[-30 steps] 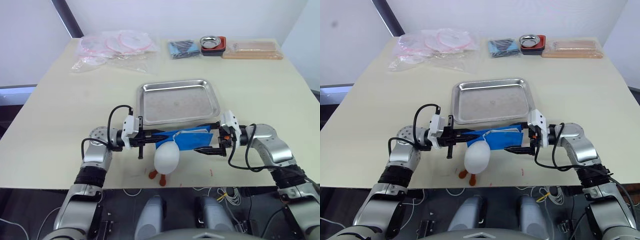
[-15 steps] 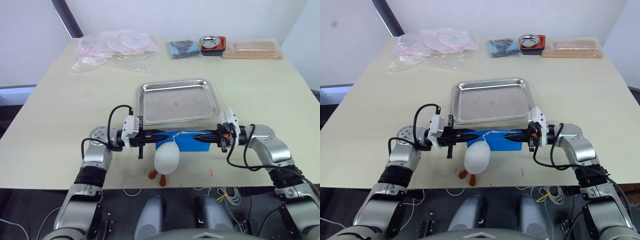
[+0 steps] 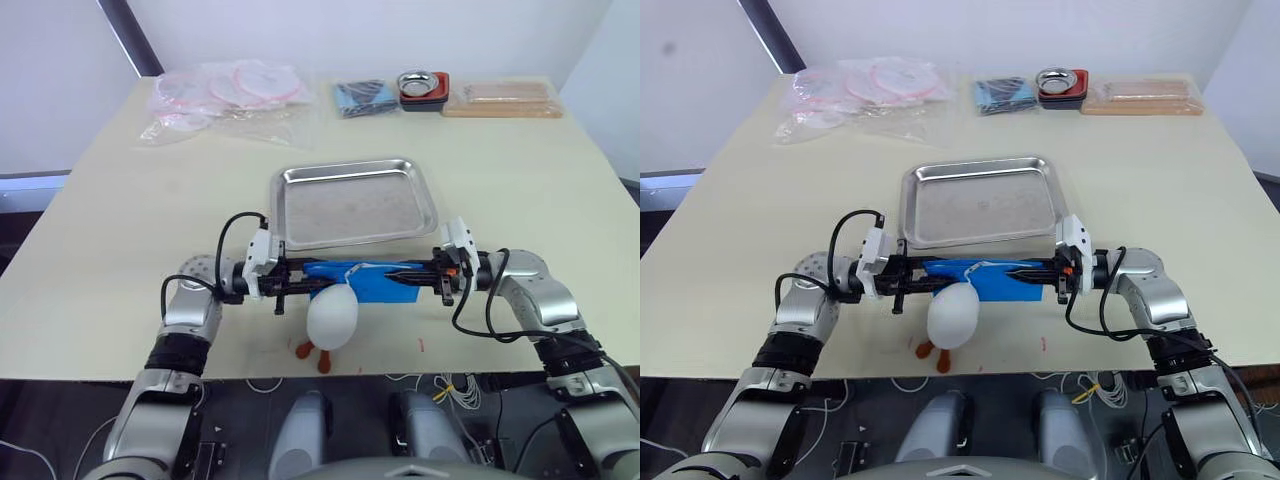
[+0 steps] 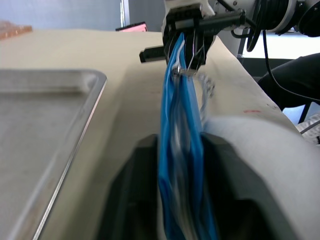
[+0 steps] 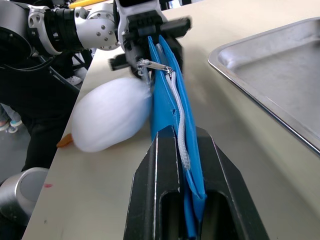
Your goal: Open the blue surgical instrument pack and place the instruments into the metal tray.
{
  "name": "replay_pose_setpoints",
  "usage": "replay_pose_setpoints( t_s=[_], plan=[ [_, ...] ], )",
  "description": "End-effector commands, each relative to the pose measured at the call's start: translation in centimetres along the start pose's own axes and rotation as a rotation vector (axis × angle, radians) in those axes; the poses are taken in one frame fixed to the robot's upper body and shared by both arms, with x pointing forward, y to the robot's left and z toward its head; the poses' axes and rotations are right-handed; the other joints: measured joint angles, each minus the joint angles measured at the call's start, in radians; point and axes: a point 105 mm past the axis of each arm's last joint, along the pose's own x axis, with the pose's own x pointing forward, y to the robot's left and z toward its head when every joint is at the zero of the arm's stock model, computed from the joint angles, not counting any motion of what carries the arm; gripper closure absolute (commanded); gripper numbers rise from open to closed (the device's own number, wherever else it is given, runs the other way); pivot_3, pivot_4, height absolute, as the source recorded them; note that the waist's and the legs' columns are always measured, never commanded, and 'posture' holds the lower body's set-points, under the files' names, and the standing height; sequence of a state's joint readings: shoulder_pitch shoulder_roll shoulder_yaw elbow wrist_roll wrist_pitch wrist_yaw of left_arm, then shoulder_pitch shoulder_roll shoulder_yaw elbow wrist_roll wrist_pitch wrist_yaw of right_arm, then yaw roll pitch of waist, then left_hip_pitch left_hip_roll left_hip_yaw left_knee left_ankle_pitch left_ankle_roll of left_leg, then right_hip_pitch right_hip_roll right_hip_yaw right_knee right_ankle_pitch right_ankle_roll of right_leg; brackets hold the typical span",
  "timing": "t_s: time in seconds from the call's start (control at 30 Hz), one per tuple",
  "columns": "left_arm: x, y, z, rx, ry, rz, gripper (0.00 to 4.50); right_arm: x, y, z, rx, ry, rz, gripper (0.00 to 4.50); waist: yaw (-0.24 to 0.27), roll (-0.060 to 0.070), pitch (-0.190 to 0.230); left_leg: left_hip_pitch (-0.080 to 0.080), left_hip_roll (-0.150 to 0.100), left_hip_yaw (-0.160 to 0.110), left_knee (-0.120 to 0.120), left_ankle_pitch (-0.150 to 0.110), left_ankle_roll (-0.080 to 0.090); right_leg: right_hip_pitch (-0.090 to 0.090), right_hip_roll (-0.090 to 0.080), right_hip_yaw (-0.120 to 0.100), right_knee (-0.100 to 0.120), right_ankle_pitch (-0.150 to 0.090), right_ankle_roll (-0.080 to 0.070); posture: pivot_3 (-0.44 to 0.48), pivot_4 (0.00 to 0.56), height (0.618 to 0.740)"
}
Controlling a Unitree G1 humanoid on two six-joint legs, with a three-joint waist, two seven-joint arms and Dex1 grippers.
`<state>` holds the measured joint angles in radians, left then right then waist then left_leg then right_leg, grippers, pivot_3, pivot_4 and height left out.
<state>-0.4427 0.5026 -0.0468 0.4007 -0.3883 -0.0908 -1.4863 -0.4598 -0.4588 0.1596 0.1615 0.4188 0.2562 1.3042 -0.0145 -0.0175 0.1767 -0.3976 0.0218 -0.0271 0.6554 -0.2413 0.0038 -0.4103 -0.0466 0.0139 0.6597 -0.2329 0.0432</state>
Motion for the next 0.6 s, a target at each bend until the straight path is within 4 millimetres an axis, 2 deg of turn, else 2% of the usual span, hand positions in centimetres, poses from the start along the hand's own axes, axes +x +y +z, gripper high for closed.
replay_pose_setpoints(
  t_s=[0.03, 0.1, 0.13, 0.3, 0.47, 0.6],
  plan=[
    [-0.9, 0.3, 1.4, 0.041, -0.006, 0.023, 1.18, -0.3, -0.3, 1.3, -0.059, -0.022, -0.001, 4.5, 0.0, 0.0, 0.0, 0.0, 0.0, 0.0, 0.0, 0.0, 0.0, 0.0, 0.0, 0.0, 0.0, 0.0, 0.0, 0.0, 0.15, 0.74],
    [-1.6, 0.2, 1.6, 0.042, -0.002, 0.043, 0.12, -0.4, -0.3, 1.3, -0.06, -0.021, 0.0, 4.5, 0.0, 0.0, 0.0, 0.0, 0.0, 0.0, 0.0, 0.0, 0.0, 0.0, 0.0, 0.0, 0.0, 0.0, 0.0, 0.0, 0.15, 0.74],
    [-1.9, 0.1, 1.8, 0.043, -0.001, 0.057, 0.05, -0.4, -0.3, 1.3, -0.06, -0.02, -0.001, 4.5, 0.0, 0.0, 0.0, 0.0, 0.0, 0.0, 0.0, 0.0, 0.0, 0.0, 0.0, 0.0, 0.0, 0.0, 0.0, 0.0, 0.15, 0.74],
    [-3.5, -0.7, 2.6, 0.042, 0.009, 0.101, 0.05, -0.6, -0.4, 1.3, -0.064, -0.018, -0.007, 4.5, -0.001, 0.0, 0.0, 0.0, 0.0, 0.001, 0.0, 0.0, 0.0, -0.001, 0.0, 0.001, 0.0, 0.0, 0.0, 0.0, 0.15, 0.74],
    [-4.3, -2.8, 3.3, -0.006, 0.015, 0.112, 0.05, -0.7, -0.5, 1.2, -0.066, -0.017, -0.014, 4.5, -0.001, 0.0, 0.0, 0.0, 0.001, 0.001, 0.0, 0.0, 0.0, -0.001, 0.0, 0.001, 0.0, 0.0, 0.0, 0.0, 0.15, 0.74],
    [-4.4, -3.8, 2.6, -0.034, 0.054, 0.16, 0.05, -0.7, -0.6, 1.1, -0.058, -0.016, -0.022, 4.5, 0.0, 0.0, 0.0, 0.0, 0.001, 0.001, 0.0, 0.0, 0.0, -0.001, 0.0, 0.001, 0.0, 0.0, 0.0, 0.0, 0.15, 0.74]
  ],
)
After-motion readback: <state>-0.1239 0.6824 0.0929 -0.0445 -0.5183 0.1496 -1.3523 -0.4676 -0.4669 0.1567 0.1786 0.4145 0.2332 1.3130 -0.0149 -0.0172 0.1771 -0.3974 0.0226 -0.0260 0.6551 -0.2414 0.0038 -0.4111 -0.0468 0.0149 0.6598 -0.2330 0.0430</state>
